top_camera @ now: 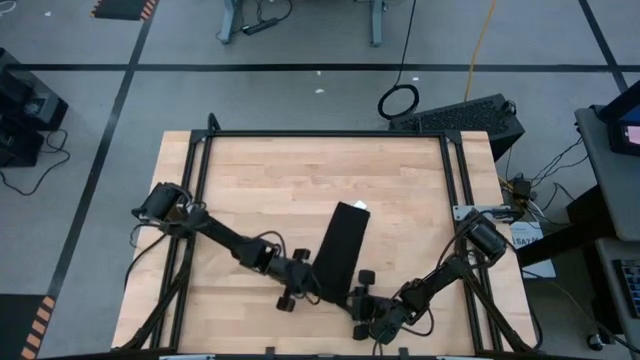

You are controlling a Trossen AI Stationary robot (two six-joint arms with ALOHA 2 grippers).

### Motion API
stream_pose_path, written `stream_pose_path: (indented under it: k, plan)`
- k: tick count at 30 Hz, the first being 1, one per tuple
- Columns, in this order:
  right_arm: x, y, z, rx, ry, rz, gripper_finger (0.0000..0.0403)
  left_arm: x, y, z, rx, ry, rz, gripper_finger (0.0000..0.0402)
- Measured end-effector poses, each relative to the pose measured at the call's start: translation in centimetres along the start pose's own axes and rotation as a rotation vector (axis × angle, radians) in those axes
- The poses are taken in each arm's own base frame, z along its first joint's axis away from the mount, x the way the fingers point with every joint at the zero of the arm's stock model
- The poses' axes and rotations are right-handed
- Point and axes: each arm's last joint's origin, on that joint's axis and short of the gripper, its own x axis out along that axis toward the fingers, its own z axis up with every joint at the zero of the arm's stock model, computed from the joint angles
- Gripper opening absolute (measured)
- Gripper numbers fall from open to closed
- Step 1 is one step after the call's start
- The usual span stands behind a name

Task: Roll napkin
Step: Roll the black napkin

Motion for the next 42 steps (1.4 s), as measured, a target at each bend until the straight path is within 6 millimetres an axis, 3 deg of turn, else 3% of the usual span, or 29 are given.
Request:
stream_pose_path:
  k: [8,12,16,22,29,42]
  plan:
    - [-2.5,0.1,0.5,-0.117,0.074,0.005,0.022,-0.2,1.4,0.3,-0.158,0.034,-0.226,0.0031]
    - [-3.6,0.8,0.5,-0.131,0.022,-0.026,0.0246,-0.3,2.4,0.4,-0.311,0.066,-0.268,0.0031]
    - [-3.9,1.9,0.8,-0.12,-0.099,-0.053,0.0242,-0.5,3.2,0.5,-0.404,0.078,-0.295,0.0032]
    - [-2.2,2.8,0.1,-0.181,-0.194,-0.03,0.022,-0.9,4.6,1.0,-0.498,0.085,-0.424,0.0032]
    - [-1.5,2.6,0.0,-0.253,-0.226,-0.079,0.0219,-0.8,5.8,0.9,-0.553,0.091,-0.453,0.0033]
    - [0.1,1.3,0.3,-0.174,-0.187,-0.073,0.0198,0.6,5.9,0.8,-0.547,0.067,-0.517,0.0033]
